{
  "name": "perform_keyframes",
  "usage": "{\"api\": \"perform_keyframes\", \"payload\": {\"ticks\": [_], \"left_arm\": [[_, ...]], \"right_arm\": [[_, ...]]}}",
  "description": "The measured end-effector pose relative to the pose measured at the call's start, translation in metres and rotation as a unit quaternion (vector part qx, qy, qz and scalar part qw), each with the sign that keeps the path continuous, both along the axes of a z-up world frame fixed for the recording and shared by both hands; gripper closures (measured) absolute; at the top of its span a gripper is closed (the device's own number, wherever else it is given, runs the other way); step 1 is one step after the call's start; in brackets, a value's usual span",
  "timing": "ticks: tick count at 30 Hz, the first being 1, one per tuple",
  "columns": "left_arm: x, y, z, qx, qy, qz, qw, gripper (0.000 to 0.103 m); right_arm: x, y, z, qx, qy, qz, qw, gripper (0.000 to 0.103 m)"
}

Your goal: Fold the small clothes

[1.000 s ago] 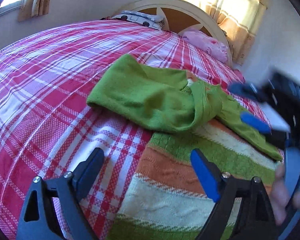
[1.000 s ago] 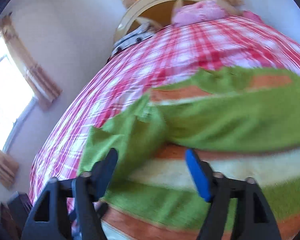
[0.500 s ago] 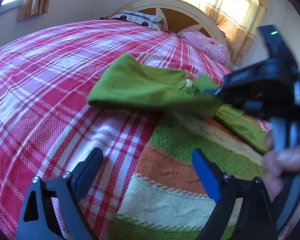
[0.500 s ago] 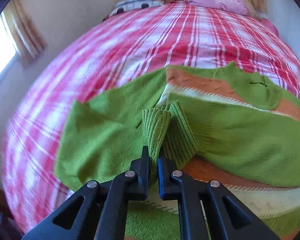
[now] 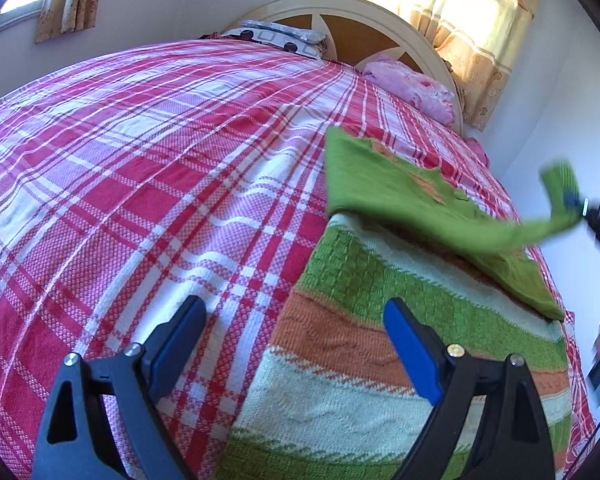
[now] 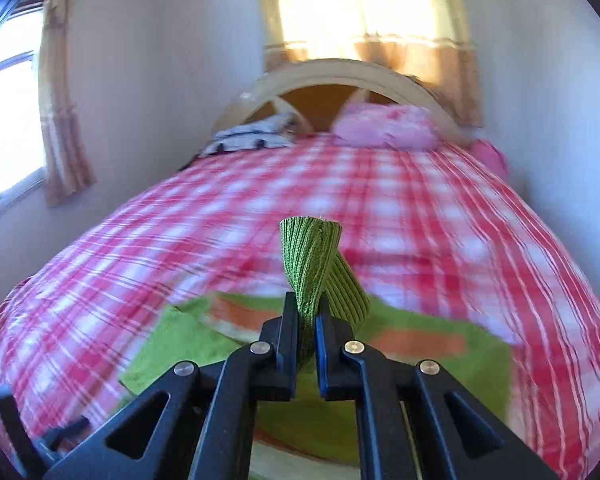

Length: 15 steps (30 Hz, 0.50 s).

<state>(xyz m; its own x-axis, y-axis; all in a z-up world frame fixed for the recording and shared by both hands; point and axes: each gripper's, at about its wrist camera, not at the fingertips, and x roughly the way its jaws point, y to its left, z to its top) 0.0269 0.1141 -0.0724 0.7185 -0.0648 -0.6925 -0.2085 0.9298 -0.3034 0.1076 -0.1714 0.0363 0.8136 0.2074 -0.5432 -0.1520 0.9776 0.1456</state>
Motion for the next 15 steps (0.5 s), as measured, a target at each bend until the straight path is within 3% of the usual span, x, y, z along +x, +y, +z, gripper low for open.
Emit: {"api": "perform_keyframes", "payload": {"ticks": [4,8,9,12,15], "left_arm": [[0.002,-0.002,0.000,0.003,0.002,0.000,1.0000,0.010],[0.005,-0.002,-0.001,0.007,0.004,0.000,1.0000,0.010],[0.005,-0.002,-0.001,0.007,0.004,0.001,1.0000,0.010],[0.005,-0.002,-0.001,0.005,0.003,0.000,1.0000,0.010],[0.007,-0.002,-0.002,0.009,0.005,-0.001,0.9999,0.009]], "right_arm": [[0.000,-0.026,-0.057,-0.031,0.057,-0.045,0.997,0.096],[0.004,-0.044,-0.087,0.011,0.117,-0.064,0.991,0.091],[0.001,-0.050,-0.084,0.026,0.113,-0.077,0.990,0.084],[-0.016,-0.072,-0.073,0.025,0.093,-0.122,0.988,0.048],[-0.037,-0.102,-0.061,0.048,0.077,-0.189,0.978,0.043]]}}
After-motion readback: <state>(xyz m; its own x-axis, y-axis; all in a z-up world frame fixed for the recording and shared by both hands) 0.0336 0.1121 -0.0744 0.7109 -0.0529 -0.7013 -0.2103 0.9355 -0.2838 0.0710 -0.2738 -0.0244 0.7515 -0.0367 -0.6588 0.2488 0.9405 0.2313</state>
